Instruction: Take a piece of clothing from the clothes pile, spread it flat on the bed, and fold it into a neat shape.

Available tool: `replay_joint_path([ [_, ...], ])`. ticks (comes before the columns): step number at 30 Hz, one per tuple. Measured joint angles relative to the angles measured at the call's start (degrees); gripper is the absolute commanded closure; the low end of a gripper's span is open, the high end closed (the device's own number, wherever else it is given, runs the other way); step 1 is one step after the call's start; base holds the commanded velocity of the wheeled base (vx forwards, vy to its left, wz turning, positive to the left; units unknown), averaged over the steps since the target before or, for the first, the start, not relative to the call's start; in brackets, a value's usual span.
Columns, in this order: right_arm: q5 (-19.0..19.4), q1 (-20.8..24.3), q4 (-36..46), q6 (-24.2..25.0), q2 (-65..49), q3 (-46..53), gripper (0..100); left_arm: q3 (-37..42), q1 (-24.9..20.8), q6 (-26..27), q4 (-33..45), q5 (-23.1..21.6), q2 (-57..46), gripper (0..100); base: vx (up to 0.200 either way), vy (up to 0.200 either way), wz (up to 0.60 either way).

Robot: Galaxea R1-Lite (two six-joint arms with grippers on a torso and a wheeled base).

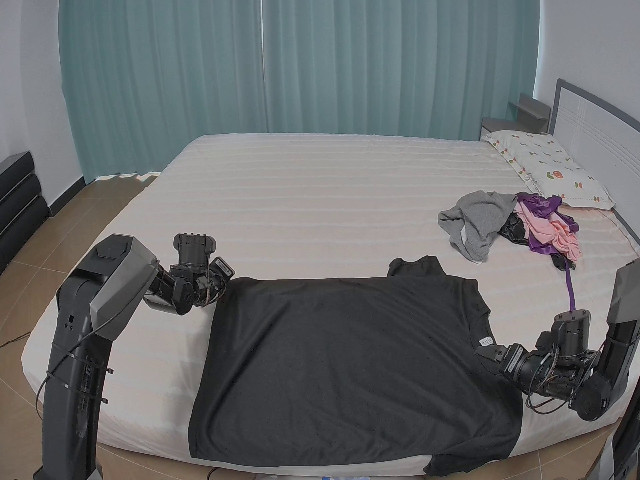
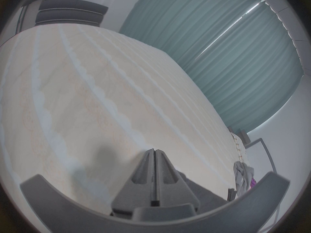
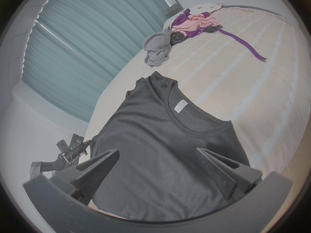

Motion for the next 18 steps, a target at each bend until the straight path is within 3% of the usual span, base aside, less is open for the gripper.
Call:
replay_joint_path([
  [6, 0.0, 0.0, -0.1, 0.0, 0.1, 0.1, 0, -2.8, 0.9, -0.1, -0.5, 2.8, 0.5, 100, 0.0, 0.0, 0.0],
  [18, -2.3, 0.0, -5.3, 0.0, 0.3, -0.3, 0, -6.8, 2.5, -0.3, -0.4, 2.8, 1.9, 100, 0.0, 0.0, 0.0],
])
